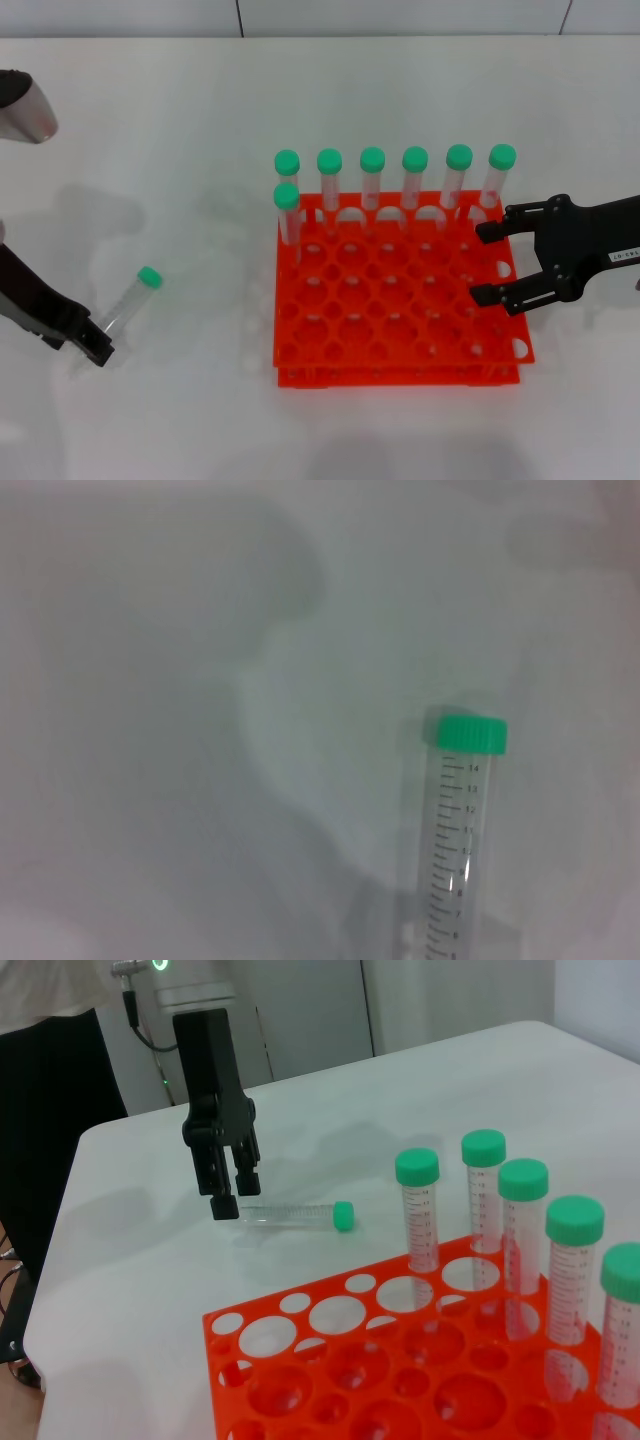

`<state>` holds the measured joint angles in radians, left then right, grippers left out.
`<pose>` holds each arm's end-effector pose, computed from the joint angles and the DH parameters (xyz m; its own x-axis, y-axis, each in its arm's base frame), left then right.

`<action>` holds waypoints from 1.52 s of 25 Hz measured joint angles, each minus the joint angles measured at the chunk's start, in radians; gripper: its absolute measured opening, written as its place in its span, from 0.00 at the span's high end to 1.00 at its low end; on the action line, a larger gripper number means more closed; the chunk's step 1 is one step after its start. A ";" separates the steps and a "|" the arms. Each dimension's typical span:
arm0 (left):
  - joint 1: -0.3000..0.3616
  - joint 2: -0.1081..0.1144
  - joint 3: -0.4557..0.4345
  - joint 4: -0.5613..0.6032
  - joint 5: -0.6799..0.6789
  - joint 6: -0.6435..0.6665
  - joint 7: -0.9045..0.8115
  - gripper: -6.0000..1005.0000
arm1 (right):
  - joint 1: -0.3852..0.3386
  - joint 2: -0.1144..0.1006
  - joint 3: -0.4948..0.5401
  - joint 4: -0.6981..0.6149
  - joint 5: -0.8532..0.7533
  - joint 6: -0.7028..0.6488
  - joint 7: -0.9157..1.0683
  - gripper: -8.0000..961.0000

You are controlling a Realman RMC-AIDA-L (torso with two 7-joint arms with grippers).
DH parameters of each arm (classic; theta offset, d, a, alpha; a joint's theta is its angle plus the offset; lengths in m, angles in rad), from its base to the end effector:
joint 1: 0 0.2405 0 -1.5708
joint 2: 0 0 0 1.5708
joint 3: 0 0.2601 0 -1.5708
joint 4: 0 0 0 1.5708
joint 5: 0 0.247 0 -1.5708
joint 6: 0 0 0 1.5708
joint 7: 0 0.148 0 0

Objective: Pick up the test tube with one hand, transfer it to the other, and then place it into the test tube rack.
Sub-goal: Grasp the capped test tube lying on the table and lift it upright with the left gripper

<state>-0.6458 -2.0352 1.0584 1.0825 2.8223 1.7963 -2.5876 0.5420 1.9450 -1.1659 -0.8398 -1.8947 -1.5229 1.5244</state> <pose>-0.2727 0.3694 0.0442 0.3050 0.9044 -0.2983 0.7820 -0.4166 -0.4636 0.2464 0.3821 0.0086 0.9531 -0.2141 -0.2140 -0.2366 -0.9678 -0.0856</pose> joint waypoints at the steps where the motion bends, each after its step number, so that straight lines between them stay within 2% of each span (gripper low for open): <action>1: -0.001 0.000 0.000 0.000 0.002 -0.002 0.000 0.25 | 0.000 0.000 0.000 0.000 0.000 0.000 0.000 0.18; 3: -0.003 -0.001 0.001 -0.004 0.006 -0.008 0.000 0.25 | 0.000 0.000 0.000 0.000 0.000 0.001 0.000 0.18; 11: -0.008 -0.001 0.009 -0.039 0.011 -0.035 -0.003 0.54 | 0.001 0.002 0.000 -0.001 0.000 0.000 -0.001 0.18; 26: -0.021 -0.002 0.046 -0.062 0.011 -0.073 -0.009 0.60 | 0.004 0.005 0.000 -0.002 0.000 0.004 0.001 0.19; 33: -0.025 -0.004 0.099 -0.084 0.007 -0.089 -0.030 0.63 | 0.004 0.005 0.002 -0.002 0.000 0.005 0.002 0.19; 38: -0.029 -0.005 0.117 -0.090 0.007 -0.097 -0.044 0.78 | 0.004 0.005 0.003 -0.002 0.000 0.006 0.002 0.20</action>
<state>-0.6747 -2.0402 1.1749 0.9928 2.8298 1.6989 -2.6312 0.5457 1.9496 -1.1626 -0.8422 -1.8944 -1.5170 1.5268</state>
